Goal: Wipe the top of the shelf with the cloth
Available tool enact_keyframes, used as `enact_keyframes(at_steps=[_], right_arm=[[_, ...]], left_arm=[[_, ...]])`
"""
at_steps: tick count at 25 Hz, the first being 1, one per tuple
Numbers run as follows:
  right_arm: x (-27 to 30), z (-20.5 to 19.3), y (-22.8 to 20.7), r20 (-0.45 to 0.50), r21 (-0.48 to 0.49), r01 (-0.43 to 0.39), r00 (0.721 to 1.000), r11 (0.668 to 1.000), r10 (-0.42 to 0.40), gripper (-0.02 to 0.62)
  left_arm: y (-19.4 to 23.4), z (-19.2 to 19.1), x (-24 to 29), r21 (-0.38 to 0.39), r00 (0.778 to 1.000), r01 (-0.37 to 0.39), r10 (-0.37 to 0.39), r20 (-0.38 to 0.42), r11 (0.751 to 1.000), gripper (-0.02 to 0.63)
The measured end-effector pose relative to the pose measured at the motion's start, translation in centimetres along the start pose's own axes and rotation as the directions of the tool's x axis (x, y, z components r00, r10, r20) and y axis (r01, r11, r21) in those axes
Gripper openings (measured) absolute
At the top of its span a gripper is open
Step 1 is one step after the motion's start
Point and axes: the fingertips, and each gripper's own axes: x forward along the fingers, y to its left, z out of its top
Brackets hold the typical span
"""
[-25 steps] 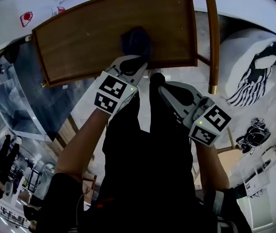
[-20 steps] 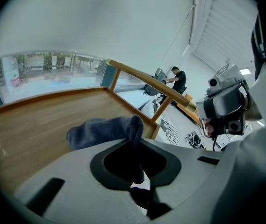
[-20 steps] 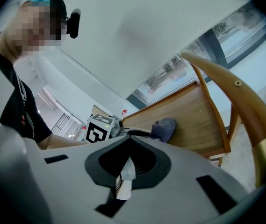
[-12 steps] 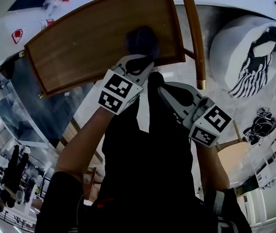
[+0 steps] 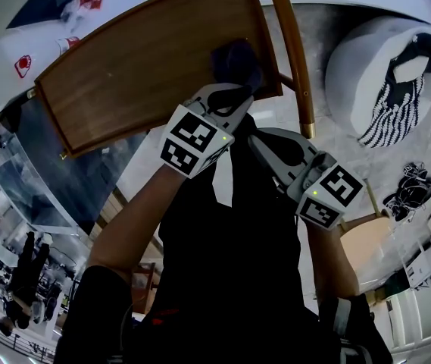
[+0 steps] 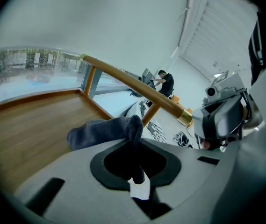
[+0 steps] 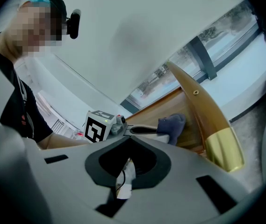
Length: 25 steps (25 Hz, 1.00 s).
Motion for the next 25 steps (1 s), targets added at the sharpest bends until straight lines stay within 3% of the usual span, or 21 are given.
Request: enact_keyframes(at_steps=[5,12,25], right_arm=[[0.8,0.4,0.6,-0.01,-0.014,-0.008,1.0,1.0,0.008,0.005],[3.8,0.9,3.3,-0.056,-0.059,-0.059,0.997,0.997,0.056,0.005],[10.1,1.1,9.5,-0.159,-0.152,-0.151,0.979,0.977,0.126,0.005]], left_arm=[[0.1,1.6,-1.6,-0.023,0.997,0.019,-0.018,0.076,1.0,0.051],[2.8,3.3,-7.5,-0.064,0.981,-0.046,0.058,0.184,0.997,0.051],[7.4,2.7,-19.8,-0.158,0.912,-0.191,0.235,0.337,0.969,0.051]])
